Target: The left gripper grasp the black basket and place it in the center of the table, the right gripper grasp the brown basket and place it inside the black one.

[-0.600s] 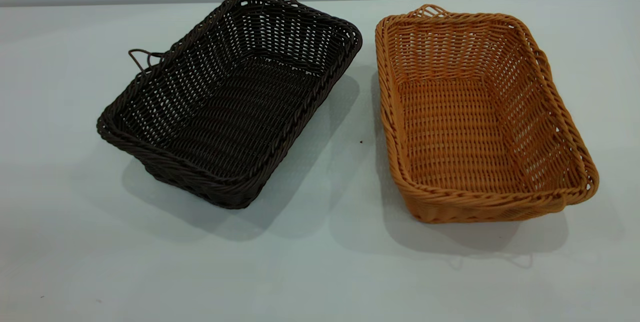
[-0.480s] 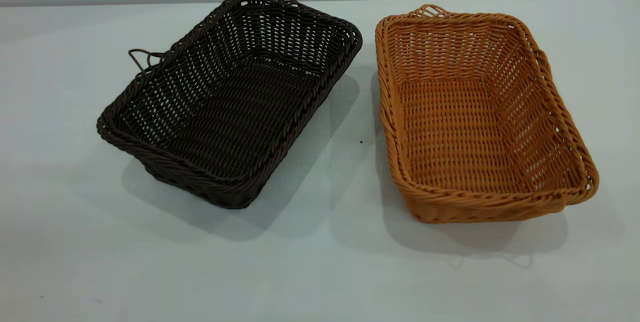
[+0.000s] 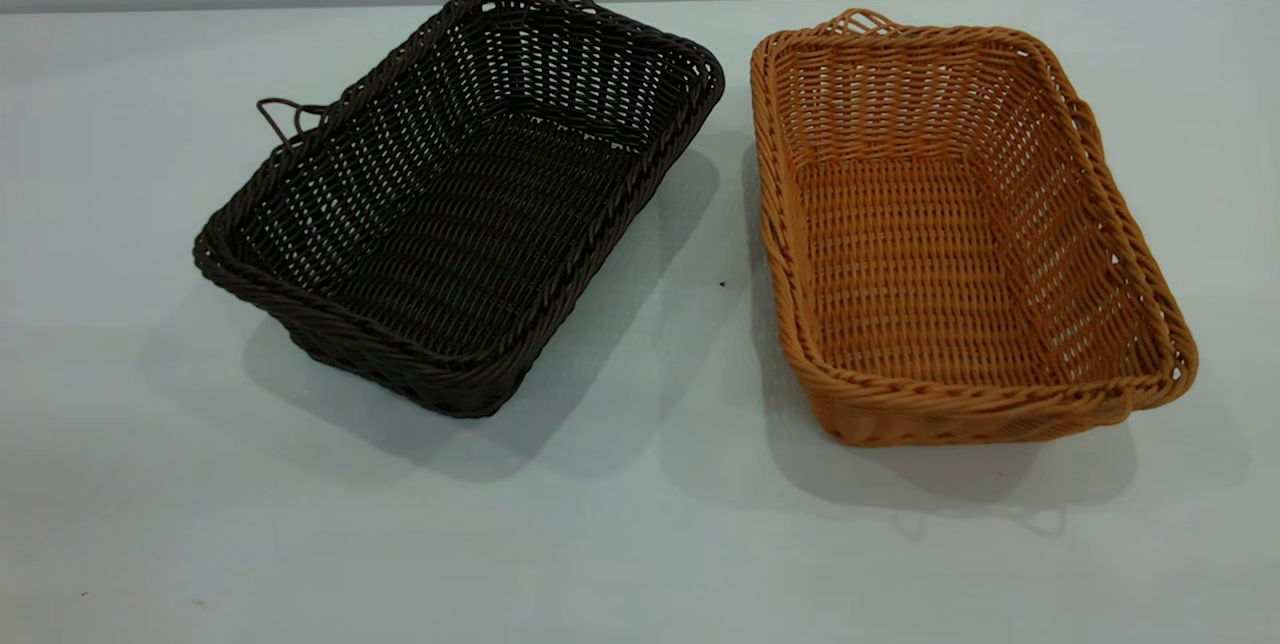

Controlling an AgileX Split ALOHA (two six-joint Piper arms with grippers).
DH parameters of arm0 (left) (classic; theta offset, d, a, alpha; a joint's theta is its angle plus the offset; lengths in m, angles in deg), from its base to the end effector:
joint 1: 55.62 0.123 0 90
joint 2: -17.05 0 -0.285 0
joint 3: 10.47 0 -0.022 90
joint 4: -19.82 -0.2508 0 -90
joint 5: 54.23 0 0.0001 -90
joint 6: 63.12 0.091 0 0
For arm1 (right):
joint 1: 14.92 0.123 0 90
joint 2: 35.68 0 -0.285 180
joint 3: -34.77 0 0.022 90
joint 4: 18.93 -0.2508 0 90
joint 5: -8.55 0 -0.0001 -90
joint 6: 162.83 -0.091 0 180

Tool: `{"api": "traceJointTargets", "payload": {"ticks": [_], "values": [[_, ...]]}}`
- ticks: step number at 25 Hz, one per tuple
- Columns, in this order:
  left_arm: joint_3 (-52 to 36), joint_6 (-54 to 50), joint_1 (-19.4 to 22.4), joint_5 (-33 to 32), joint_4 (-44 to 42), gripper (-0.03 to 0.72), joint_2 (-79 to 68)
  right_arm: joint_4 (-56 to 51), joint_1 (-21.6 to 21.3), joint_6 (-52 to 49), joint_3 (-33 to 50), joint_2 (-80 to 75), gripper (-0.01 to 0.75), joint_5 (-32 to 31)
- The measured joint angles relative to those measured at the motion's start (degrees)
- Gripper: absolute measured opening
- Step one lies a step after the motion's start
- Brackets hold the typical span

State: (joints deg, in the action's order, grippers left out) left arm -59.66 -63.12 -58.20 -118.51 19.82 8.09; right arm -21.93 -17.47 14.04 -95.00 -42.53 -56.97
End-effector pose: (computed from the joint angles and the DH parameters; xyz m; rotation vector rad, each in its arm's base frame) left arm -0.0033 0.0002 0.2695 0.0481 2.1364 -0.0264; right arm -0.0076 0.0047 0.2627 0.1013 2.1369 0.0696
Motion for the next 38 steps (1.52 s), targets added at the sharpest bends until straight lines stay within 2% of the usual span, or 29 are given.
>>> {"api": "traceJointTargets", "payload": {"ticks": [18,22,26,33,38], "values": [[0.0,0.0,0.0,0.1,0.0,0.529,-0.2,0.0,0.0,0.0,0.0,0.0,0.584,0.0],[2.4,0.0,0.0,2.3,0.0,0.529,-5.3,-0.1,0.0,0.0,0.0,0.0,0.584,0.1],[6.0,0.0,0.0,8.0,0.0,0.529,-16.9,-0.5,0.0,0.0,0.0,0.0,0.584,0.1],[8.6,0.9,0.0,27.4,0.0,0.529,-41.5,-2.5,0.0,-0.2,0.0,0.0,0.584,0.1],[14.7,1.0,-0.2,38.7,1.3,0.529,-60.1,-2.6,0.0,-0.2,0.0,0.0,0.584,0.2]]}}
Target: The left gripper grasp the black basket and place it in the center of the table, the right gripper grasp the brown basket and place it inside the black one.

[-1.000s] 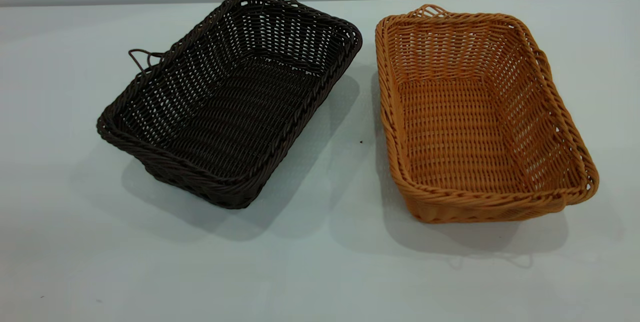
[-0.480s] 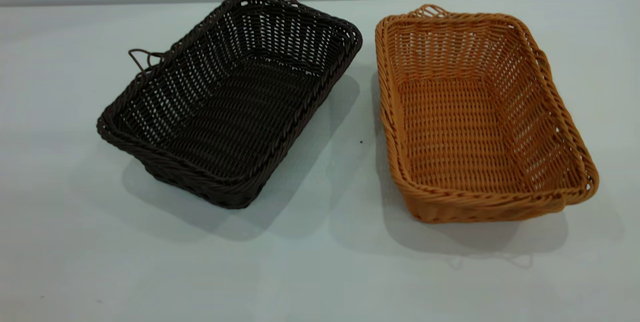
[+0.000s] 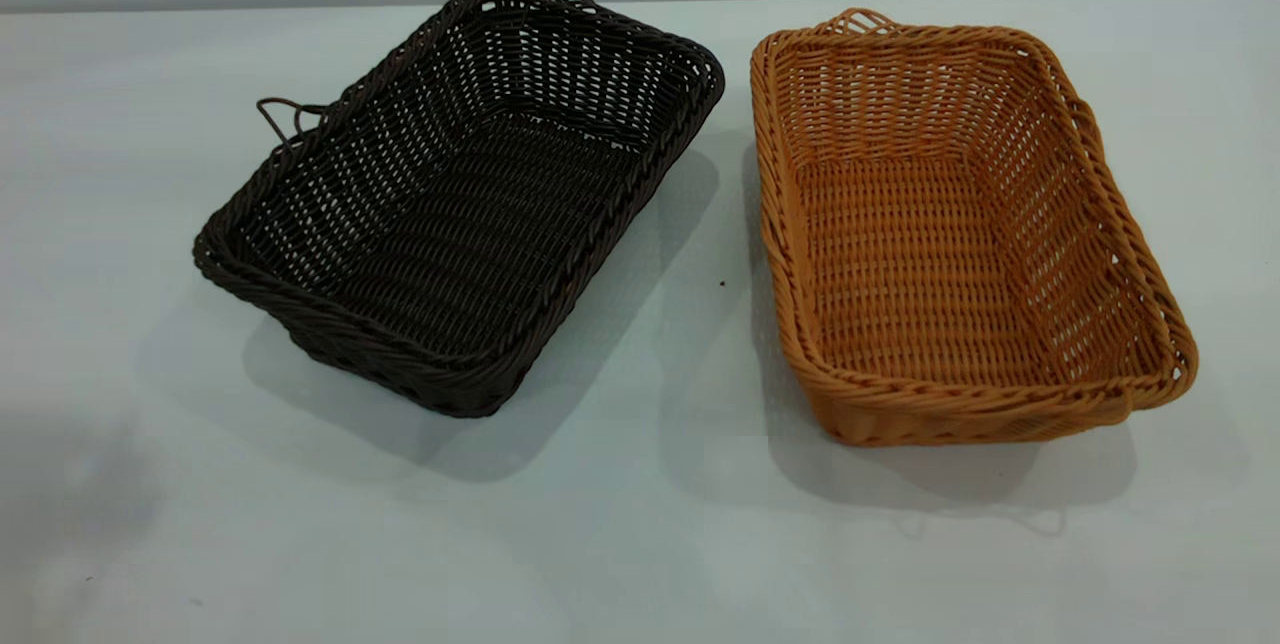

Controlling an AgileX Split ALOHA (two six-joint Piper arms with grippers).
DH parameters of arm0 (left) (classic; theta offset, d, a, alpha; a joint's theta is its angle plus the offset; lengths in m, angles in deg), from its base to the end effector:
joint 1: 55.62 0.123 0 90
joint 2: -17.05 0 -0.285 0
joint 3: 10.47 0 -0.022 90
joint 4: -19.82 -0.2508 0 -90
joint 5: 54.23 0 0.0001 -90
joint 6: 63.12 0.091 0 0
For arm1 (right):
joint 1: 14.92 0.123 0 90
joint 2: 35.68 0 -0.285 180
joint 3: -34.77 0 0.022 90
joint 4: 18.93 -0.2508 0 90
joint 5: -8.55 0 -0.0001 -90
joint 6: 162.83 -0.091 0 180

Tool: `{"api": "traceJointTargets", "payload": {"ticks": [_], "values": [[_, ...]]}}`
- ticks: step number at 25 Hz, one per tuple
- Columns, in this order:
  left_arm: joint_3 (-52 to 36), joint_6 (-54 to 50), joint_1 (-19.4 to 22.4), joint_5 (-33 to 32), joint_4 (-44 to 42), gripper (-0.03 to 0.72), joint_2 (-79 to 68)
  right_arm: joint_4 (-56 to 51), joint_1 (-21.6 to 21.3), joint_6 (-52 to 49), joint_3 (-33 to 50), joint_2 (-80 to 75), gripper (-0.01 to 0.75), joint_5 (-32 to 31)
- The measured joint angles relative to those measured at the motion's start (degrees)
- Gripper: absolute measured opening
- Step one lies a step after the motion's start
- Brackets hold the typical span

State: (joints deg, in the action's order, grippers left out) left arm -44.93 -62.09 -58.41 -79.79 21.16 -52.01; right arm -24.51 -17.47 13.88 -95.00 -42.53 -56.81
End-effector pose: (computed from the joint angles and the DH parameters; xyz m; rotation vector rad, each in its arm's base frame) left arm 0.2174 -0.0115 0.2945 0.0567 2.2523 -0.0392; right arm -0.0075 0.0084 0.2632 0.1002 2.1330 0.1260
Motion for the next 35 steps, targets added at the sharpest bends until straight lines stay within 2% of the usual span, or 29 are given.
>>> {"api": "traceJointTargets", "payload": {"ticks": [9,16,23,30,33,35], "values": [[15.6,6.1,-5.1,7.3,0.9,0.529,-30.9,0.0,0.0,-0.1,0.0,-4.2,0.584,0.4],[27.2,10.9,-8.9,8.2,0.9,0.529,-48.4,-1.8,0.0,-1.2,0.0,-21.2,0.584,3.1],[36.8,12.4,-11.3,8.5,0.9,0.529,-61.9,-8.7,0.0,-1.6,-0.7,-38.6,0.584,9.5],[44.2,12.9,-12.5,8.7,0.9,0.524,-72.4,-16.8,0.0,0.4,-0.8,-56.3,0.584,11.5],[46.2,12.9,-13.3,8.9,1.0,0.47,-75.7,-23.6,0.0,4.2,-0.8,-64.2,0.584,12.7],[46.7,12.9,-14.1,9.0,1.1,0.372,-77.1,-29.2,0.0,7.7,-0.9,-68.9,0.584,13.7]]}}
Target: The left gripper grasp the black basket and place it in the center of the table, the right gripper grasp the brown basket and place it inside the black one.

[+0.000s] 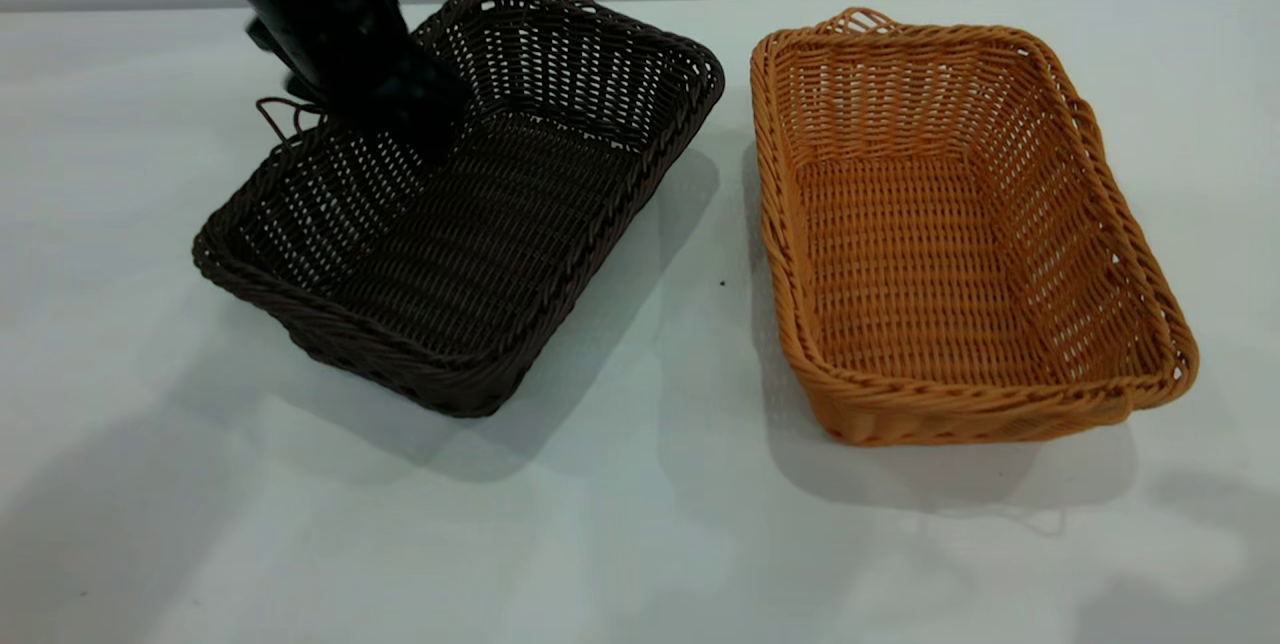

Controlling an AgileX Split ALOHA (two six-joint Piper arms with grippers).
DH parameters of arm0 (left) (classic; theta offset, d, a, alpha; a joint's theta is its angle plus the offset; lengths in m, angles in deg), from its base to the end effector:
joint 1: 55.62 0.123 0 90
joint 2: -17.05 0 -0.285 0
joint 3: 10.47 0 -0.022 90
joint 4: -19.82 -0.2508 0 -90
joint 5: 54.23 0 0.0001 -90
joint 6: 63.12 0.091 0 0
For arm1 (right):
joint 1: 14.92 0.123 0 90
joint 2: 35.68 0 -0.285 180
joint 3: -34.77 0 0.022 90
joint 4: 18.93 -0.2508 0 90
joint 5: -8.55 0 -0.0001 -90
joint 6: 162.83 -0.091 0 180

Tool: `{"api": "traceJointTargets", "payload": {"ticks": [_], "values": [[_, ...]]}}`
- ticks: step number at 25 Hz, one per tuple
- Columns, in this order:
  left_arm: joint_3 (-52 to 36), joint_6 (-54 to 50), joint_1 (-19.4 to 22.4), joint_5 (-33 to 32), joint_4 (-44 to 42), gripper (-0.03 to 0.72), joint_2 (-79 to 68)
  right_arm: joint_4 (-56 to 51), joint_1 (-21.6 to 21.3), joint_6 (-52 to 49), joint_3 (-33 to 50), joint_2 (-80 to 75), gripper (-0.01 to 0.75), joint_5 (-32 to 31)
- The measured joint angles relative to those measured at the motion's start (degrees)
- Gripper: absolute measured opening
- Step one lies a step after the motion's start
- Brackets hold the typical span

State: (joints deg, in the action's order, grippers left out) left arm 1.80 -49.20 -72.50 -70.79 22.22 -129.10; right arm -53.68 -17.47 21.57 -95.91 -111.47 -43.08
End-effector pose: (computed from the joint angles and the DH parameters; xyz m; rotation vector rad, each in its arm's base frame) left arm 0.4566 -0.1397 0.0446 0.6504 2.5443 -0.0475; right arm 0.1619 0.0335 0.1926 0.4996 2.9286 0.7261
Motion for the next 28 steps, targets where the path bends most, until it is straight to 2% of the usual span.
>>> {"api": "traceJointTargets", "payload": {"ticks": [2,4,8,10,16,21,24,28], "values": [[0.2,0.0,-0.4,0.5,-0.2,0.247,-0.4,-5.1,1.0,3.2,-0.3,-4.8,0.584,1.8],[0.2,-0.1,-0.4,0.7,0.5,0.09,-0.4,-11.1,3.3,6.3,-0.4,-10.3,0.584,3.0],[0.9,0.1,-0.2,-0.4,0.8,0.085,0.7,-22.8,9.1,9.8,-0.5,-21.2,0.584,6.7],[0.9,0.6,0.4,-1.0,0.7,0.084,2.7,-28.8,10.4,10.8,-0.7,-26.2,0.584,9.2],[0.9,1.5,3.9,-1.0,-0.4,0.084,10.2,-48.3,10.5,20.3,-1.1,-39.1,0.584,15.9],[0.9,1.8,5.1,-1.0,-0.4,0.084,13.1,-64.3,10.5,31.7,-1.4,-47.2,0.584,17.8],[0.9,1.9,5.3,-1.2,-0.4,0.084,13.5,-68.4,10.5,37.2,-2.6,-50.3,0.584,20.7],[0.9,2.6,5.3,-1.9,-0.4,0.084,13.6,-69.3,10.5,38.9,-4.1,-52.0,0.557,24.4]]}}
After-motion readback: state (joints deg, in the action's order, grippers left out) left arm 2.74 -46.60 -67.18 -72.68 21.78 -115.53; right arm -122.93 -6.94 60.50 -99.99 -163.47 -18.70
